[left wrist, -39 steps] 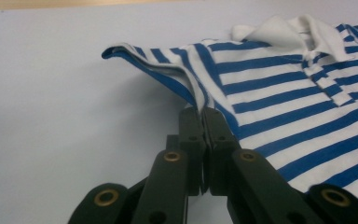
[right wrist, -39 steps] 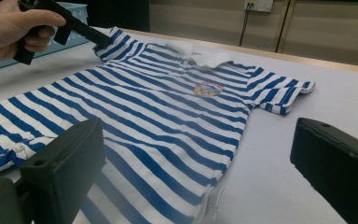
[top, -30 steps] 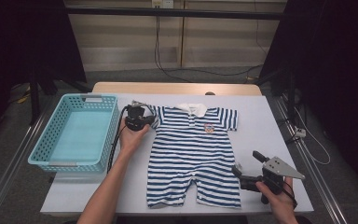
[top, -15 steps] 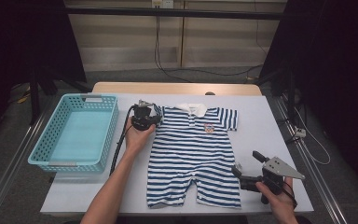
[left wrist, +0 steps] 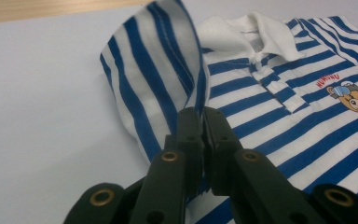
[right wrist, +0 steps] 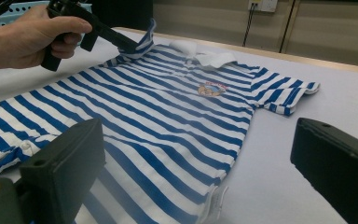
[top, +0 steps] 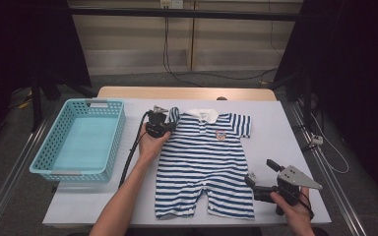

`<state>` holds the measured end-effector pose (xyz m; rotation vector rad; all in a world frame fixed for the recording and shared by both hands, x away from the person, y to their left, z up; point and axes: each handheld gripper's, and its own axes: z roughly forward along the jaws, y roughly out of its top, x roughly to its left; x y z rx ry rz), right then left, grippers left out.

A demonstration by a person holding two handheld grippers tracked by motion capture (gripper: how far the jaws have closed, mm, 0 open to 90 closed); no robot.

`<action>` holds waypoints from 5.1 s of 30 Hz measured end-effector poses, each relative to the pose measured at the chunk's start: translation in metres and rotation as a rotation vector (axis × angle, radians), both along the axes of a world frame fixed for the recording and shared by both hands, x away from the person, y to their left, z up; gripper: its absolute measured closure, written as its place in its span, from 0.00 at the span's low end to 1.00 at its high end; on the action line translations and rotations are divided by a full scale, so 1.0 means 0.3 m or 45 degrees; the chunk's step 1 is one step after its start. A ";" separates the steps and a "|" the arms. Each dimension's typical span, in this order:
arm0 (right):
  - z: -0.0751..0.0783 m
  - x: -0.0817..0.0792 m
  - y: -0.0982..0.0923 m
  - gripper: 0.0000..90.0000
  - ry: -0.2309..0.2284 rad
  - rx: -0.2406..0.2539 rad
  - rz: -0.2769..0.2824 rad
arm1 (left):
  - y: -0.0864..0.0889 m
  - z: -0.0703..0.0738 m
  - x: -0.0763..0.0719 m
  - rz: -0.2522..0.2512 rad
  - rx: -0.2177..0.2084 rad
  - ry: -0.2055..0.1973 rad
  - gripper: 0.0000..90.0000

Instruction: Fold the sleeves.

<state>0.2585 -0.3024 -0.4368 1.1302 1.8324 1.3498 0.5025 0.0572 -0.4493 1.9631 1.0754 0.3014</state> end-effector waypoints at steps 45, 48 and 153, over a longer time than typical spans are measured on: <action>0.001 0.020 -0.006 0.04 -0.003 -0.012 0.005 | 0.074 0.034 -0.075 -0.121 0.028 -0.021 0.30; 0.002 0.026 -0.007 0.04 -0.005 -0.010 0.002 | 0.085 0.047 -0.098 -0.094 -0.007 -0.034 0.21; -0.017 0.801 -0.120 0.55 0.561 -0.262 -0.210 | 0.573 0.129 -0.657 0.244 -0.142 -0.403 0.04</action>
